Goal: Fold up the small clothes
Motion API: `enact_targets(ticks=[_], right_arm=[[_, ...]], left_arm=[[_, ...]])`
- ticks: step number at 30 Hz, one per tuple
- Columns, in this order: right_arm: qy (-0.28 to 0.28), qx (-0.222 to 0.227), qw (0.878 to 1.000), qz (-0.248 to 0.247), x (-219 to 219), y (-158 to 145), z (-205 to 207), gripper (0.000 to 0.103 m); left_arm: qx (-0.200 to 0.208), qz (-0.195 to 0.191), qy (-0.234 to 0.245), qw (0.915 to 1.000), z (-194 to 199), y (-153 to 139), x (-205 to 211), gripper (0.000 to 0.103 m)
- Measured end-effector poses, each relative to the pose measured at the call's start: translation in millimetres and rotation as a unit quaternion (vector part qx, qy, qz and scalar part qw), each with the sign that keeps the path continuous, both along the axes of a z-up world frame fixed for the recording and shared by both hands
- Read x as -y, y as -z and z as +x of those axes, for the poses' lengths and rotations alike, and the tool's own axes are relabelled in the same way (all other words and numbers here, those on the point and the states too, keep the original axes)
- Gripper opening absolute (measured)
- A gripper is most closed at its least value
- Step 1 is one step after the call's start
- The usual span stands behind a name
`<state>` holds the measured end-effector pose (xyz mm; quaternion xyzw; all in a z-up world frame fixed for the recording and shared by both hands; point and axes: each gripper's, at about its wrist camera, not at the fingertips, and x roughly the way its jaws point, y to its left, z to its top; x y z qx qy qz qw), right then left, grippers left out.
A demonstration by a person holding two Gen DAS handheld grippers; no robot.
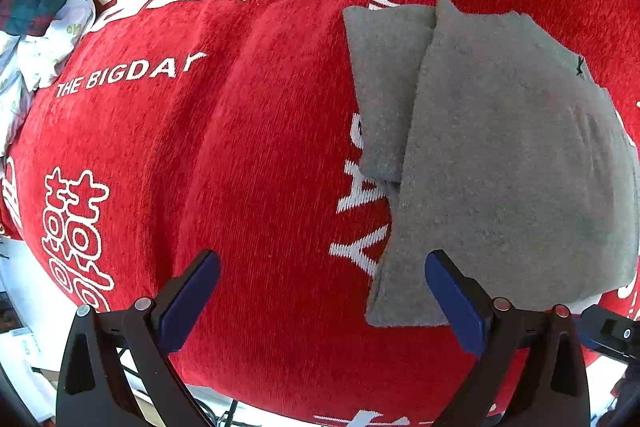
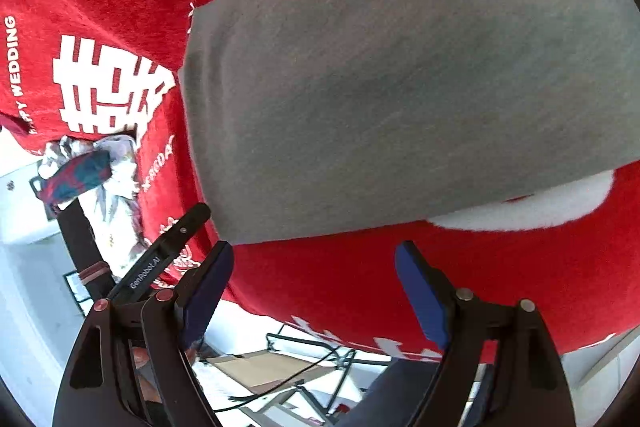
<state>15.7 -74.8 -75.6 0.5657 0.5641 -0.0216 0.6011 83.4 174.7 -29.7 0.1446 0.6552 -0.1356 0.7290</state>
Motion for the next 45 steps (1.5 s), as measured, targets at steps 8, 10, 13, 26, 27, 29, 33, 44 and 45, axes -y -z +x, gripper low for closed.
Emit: enact_targets(ticks=[8, 10, 13, 26, 27, 29, 33, 44, 45], right_arm=[[0.062, 0.026, 0.995, 0.07, -15, 19, 5, 0.085], [0.064, 0.028, 0.994, 0.08, -22, 23, 6, 0.085], [0.077, 0.028, 0.992, 0.095, -31, 30, 6, 0.085], [0.166, 0.042, 0.978, 0.119, -34, 46, 26, 0.03], [0.166, 0.045, 0.977, 0.127, -34, 48, 27, 0.009], [0.168, 0.07, 0.974, 0.135, -29, 45, 28, 0.008], [0.132, 0.129, 0.975, 0.124, -16, 16, 35, 0.008], [0.017, 0.103, 0.991, 0.083, -27, 10, 32, 0.008], [-0.001, 0.088, 0.993, 0.074, -28, 12, 30, 0.012]], left_arm=[[-0.028, -0.067, -0.041, 0.9965, 19, 2, -16, 0.102], [-0.031, -0.076, -0.041, 0.9958, 23, 3, -16, 0.102], [-0.037, -0.091, -0.034, 0.9946, 27, 5, -12, 0.102], [-0.09, -0.174, -0.032, 0.9801, 62, 19, 14, 0.102], [-0.09, -0.171, -0.031, 0.9807, 64, 21, 17, 0.102], [-0.094, -0.175, -0.027, 0.9798, 68, 23, 24, 0.102], [-0.132, -0.211, -0.02, 0.9684, 75, 30, 39, 0.102], [-0.159, -0.226, 0.064, 0.959, 72, 35, 106, 0.028], [-0.157, -0.213, 0.072, 0.9617, 71, 38, 109, 0.028]])
